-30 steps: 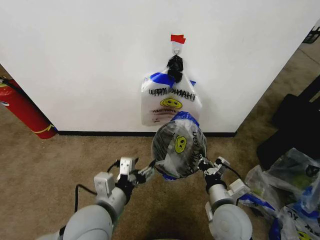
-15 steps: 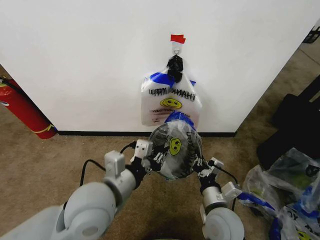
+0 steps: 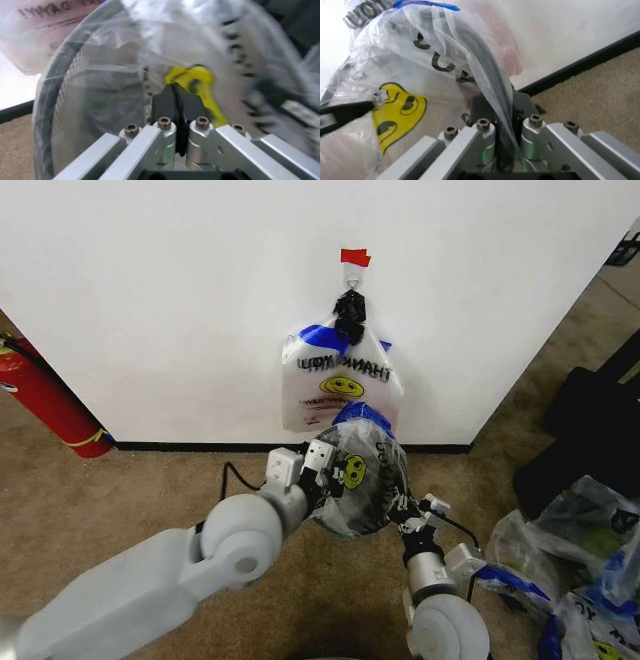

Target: Pick up the garbage bag from the wall and place it over the trash bin.

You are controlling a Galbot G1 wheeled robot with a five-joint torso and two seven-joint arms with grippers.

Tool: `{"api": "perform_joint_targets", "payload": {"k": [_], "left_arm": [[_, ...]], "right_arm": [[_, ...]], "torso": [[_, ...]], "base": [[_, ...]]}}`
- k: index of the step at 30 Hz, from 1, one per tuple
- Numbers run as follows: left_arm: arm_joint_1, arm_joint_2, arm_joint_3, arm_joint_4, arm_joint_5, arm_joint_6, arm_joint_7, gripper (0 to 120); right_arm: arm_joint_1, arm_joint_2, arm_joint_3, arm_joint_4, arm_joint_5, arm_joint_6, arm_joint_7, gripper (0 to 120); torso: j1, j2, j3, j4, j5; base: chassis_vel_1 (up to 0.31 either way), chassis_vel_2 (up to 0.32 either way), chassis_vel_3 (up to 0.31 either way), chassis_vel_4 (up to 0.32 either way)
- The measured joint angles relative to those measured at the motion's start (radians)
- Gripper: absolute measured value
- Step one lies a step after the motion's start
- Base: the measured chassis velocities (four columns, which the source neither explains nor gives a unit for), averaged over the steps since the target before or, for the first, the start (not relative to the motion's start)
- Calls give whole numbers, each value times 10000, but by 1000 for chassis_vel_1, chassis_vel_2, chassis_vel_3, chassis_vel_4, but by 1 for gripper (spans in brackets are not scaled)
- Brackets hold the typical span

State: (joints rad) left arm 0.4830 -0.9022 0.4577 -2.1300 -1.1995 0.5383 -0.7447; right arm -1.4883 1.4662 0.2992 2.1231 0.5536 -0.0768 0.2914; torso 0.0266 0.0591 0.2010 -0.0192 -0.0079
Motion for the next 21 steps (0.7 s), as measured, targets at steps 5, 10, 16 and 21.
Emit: {"api": "perform_joint_targets", "payload": {"k": [5,10,16,21], "left_arm": [[-274,-494,219,661,-32,-126,-264,0],[-787,-1208,616,1233,-467,-155,-638,0],[-955,-1822,1118,1698,-409,0,-811,0],[-1016,-2149,1364,2302,-209,95,-860,0]], "right_arm": [[-4,-28,8,-48,-15,9,-16,0],[-37,-29,66,-92,-85,28,-23,0],[-40,26,53,-102,-230,40,-46,0],[-73,3,42,-67,-240,41,-55,0]], "torso": [[0,0,0,-1,0],[0,0,0,-1,0],[0,0,0,0,0],[0,0,-1,-1,0]], "base": [[0,0,0,0],[0,0,0,0],[0,0,0,0],[0,0,0,0]]}}
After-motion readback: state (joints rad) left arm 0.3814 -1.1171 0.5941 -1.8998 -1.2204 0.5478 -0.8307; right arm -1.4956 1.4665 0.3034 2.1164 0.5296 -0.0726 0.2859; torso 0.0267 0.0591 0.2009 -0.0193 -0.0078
